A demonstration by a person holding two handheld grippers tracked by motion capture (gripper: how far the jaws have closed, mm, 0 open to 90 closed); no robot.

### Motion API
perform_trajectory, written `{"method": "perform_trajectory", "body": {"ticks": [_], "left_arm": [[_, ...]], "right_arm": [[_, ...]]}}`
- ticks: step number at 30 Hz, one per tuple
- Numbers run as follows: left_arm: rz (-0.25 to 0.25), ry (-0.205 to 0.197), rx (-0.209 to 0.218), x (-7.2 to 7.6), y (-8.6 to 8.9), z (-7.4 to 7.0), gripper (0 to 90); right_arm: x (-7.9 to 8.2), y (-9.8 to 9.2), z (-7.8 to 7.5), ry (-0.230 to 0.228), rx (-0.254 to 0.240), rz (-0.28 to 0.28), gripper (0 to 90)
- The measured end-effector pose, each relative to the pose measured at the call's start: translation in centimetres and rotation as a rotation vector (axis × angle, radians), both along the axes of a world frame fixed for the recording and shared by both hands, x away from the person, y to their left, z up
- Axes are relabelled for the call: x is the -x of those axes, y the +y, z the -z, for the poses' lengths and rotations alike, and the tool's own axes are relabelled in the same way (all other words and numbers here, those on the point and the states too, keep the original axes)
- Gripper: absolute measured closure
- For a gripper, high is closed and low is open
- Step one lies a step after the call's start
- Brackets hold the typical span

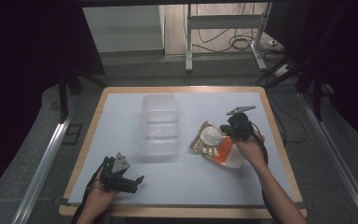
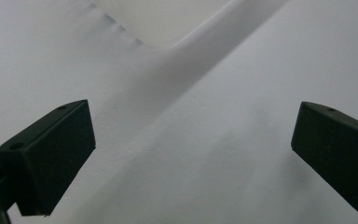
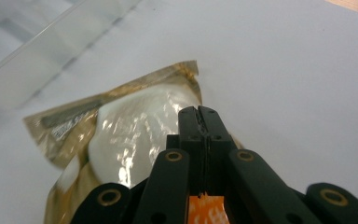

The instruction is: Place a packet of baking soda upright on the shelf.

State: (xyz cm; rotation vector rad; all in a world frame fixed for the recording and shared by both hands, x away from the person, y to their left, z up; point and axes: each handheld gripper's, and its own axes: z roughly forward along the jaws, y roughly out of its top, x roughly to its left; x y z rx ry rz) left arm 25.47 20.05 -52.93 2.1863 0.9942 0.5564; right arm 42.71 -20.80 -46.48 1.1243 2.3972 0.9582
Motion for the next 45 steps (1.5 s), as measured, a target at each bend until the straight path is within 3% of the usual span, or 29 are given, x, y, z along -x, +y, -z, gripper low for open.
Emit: {"method": "perform_trajectory", "body": {"ticks": [12, 23, 31, 38, 45], "left_arm": [[0.008, 0.0, -0.013, 0.0, -0.2, 0.1, 0.0], [0.021, -0.002, -0.026, 0.1, -0.4, 0.1, 0.0], [0.026, 0.001, -0.033, 0.2, -0.6, 0.2, 0.0], [0.028, -0.001, -0.039, 0.1, -0.6, 0.2, 0.0], [0.029, -0.001, -0.042, 0.2, -0.6, 0.2, 0.0]], "right_arm": [[-4.6, 2.5, 2.4, 0.034, 0.018, 0.056, 86.9], [-6.6, 4.5, 4.2, 0.082, 0.076, 0.108, 86.8], [-6.8, 4.7, 4.7, 0.123, 0.064, 0.119, 88.0], [-6.2, 5.3, 4.5, 0.142, 0.083, 0.064, 88.1], [-4.2, 6.3, 4.6, 0.154, 0.085, -0.018, 88.1]]}}
